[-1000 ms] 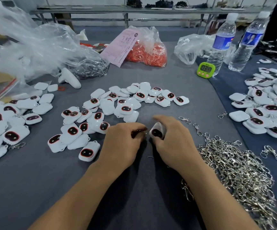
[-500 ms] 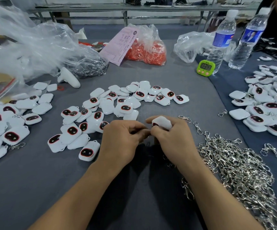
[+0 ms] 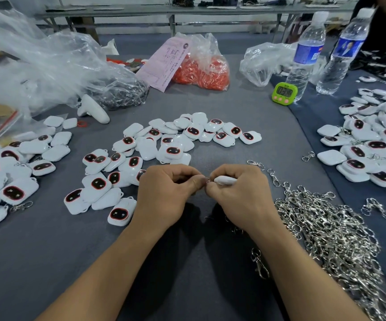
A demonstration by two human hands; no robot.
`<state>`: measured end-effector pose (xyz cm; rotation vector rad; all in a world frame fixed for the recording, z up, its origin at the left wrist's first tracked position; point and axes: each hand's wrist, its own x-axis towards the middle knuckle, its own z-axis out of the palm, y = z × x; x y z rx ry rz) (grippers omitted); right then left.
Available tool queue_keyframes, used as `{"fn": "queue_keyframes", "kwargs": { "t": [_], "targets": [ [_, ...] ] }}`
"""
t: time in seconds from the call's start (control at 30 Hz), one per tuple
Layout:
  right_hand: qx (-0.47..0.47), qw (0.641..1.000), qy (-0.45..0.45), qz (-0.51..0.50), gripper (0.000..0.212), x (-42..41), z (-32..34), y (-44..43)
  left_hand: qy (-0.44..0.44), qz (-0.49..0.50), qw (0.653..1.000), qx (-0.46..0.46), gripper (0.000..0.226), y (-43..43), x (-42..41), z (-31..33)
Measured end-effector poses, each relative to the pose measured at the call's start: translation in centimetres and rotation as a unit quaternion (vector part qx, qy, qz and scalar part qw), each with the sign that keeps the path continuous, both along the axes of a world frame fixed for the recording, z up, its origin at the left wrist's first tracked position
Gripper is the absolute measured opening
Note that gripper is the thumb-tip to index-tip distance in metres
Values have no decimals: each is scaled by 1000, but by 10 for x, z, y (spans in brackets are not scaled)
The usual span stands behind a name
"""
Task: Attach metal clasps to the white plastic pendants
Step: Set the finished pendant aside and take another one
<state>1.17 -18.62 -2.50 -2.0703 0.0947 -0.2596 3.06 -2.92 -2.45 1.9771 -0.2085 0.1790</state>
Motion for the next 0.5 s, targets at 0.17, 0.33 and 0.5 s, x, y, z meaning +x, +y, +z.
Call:
{"fn": "queue_keyframes", "kwargs": {
  "t": [0.17,0.33,0.5],
  "targets": [
    [-13,1000,-19,-7,17,-1,1,-3,44,-57,997,-5,12,1,1,2],
    [-29,998,-49,-10,17,-3,3,-2,77,-25,993,-85,20,-2,1,2],
    [-44,997,-55,-7,27,-5,4,1,63,20,990,-122,19,-4,-2,1]
  ]
}}
